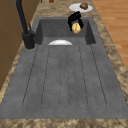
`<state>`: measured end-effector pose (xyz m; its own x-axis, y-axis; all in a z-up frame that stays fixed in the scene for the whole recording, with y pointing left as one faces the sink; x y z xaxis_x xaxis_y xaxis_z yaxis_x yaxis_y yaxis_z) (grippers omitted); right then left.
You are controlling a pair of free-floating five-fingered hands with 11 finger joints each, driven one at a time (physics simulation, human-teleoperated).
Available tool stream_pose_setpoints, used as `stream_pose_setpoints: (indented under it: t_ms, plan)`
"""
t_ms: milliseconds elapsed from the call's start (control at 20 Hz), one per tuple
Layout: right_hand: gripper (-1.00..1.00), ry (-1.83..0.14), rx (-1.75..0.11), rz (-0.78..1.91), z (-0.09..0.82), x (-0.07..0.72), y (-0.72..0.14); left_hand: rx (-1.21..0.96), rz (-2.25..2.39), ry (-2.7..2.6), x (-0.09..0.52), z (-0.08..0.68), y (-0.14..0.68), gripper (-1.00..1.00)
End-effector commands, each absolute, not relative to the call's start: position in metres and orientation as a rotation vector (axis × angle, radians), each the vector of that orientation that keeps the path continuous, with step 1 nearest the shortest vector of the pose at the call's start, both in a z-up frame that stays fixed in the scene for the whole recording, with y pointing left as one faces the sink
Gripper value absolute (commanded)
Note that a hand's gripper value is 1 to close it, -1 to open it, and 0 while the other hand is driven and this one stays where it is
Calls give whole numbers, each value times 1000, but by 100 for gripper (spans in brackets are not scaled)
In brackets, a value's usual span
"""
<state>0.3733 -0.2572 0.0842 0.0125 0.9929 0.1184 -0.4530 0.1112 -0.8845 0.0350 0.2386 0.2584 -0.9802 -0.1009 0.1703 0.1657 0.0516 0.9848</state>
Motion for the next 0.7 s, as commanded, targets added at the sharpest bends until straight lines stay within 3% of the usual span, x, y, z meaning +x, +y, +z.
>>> stream_pose_setpoints:
  t_ms: [0,650]
  plan:
    - [100,-967,-814,1281,112,353,-257,-67,-2038,-2128,35,258,239,0]
    - [100,-1011,-845,1275,207,281,-250,-67,-2038,-2128,35,258,239,0]
